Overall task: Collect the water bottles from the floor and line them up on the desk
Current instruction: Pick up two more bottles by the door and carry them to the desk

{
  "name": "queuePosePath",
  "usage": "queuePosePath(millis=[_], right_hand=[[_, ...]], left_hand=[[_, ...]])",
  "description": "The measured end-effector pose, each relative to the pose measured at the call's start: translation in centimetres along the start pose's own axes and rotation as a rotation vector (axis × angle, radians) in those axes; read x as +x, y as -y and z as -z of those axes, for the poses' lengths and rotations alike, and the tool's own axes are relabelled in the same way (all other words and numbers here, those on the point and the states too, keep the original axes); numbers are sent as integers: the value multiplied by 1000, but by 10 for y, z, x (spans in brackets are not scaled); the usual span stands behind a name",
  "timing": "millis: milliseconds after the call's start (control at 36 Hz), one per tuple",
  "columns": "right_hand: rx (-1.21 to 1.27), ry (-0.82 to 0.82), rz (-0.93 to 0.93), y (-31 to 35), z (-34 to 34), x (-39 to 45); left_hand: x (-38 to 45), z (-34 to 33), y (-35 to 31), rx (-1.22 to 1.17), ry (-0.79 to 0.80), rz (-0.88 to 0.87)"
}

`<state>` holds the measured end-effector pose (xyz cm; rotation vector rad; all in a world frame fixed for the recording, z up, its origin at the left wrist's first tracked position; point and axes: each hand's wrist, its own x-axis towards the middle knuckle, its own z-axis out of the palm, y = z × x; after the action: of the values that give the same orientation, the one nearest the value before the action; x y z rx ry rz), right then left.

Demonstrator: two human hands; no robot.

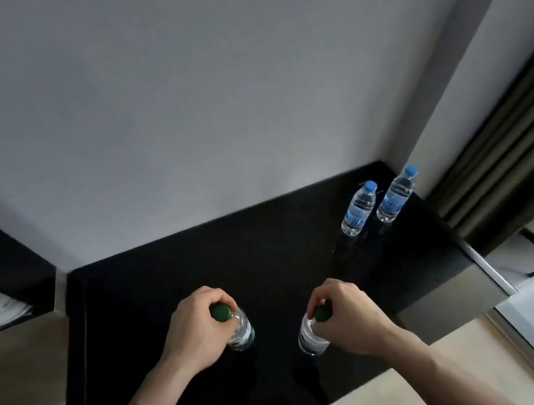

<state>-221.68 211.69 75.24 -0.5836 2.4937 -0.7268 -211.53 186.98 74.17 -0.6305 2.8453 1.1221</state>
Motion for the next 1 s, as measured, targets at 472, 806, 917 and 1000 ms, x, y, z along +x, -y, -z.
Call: queuePosePath(millis=[472,806,917,1000], right_hand=[[-44,-40,-36,-69,64,38],[-92,47,51,-120,118,91],[-95,110,93,-141,135,117],[-107,142,137,-154,147,136]], left_hand=[[41,-55,-50,-8,38,-22],[92,-96,-99,22,8,46],[111,-116,-122,25,-21,105],[126,-132,-139,38,-34,140]])
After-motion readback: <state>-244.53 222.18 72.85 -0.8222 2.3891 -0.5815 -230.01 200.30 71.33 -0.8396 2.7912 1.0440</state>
